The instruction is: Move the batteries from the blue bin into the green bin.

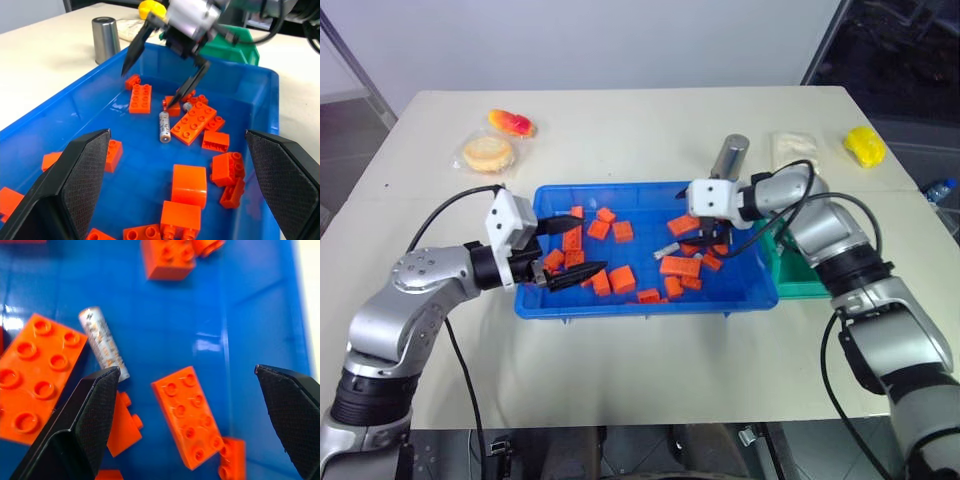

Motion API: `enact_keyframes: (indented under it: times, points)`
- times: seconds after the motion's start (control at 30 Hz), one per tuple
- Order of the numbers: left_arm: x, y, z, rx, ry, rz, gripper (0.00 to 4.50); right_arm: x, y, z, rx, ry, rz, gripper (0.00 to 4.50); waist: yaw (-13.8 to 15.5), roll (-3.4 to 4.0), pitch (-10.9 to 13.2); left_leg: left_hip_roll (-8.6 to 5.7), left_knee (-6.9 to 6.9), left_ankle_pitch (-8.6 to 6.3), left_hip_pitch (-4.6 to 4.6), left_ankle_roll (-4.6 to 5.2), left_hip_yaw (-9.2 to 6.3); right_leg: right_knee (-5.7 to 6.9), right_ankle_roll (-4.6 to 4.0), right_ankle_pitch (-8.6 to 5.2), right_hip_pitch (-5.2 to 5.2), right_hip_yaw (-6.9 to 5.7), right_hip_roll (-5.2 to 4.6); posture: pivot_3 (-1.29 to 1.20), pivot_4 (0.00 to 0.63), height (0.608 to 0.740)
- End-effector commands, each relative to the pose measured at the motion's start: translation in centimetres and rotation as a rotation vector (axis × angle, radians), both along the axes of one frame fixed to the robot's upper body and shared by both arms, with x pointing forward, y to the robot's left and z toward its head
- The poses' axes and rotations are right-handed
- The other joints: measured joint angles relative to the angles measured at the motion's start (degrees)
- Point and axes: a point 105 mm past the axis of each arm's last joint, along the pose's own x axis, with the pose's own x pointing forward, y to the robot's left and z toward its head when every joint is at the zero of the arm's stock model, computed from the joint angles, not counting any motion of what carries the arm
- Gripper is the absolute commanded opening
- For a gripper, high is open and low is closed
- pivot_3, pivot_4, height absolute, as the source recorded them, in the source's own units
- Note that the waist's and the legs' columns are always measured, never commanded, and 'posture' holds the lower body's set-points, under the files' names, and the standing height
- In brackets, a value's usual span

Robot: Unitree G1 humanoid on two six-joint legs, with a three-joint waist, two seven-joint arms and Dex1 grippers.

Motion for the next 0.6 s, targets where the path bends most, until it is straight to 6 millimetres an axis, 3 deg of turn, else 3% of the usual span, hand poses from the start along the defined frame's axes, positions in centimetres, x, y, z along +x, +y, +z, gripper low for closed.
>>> enact_keyframes:
  times: [0.03,0.6]
  points:
    - [-0.5,0.1,1.1,-0.013,-0.048,0.014,4.5,0.3,1.0,1.5,-0.015,-0.079,0.048,4.45,0.02,0.0,0.0,0.0,0.0,0.0,0.0,0.0,0.0,0.0,0.0,0.0,0.0,0.0,-0.01,0.0,0.15,0.74]
    - [-0.3,-0.4,1.1,-0.032,-0.054,0.028,4.5,0.2,1.7,0.4,-0.102,-0.085,0.124,4.45,0.03,0.0,0.0,-0.01,0.01,0.0,0.02,0.0,0.0,0.0,0.0,0.0,0.02,0.0,-0.01,0.0,0.15,0.74]
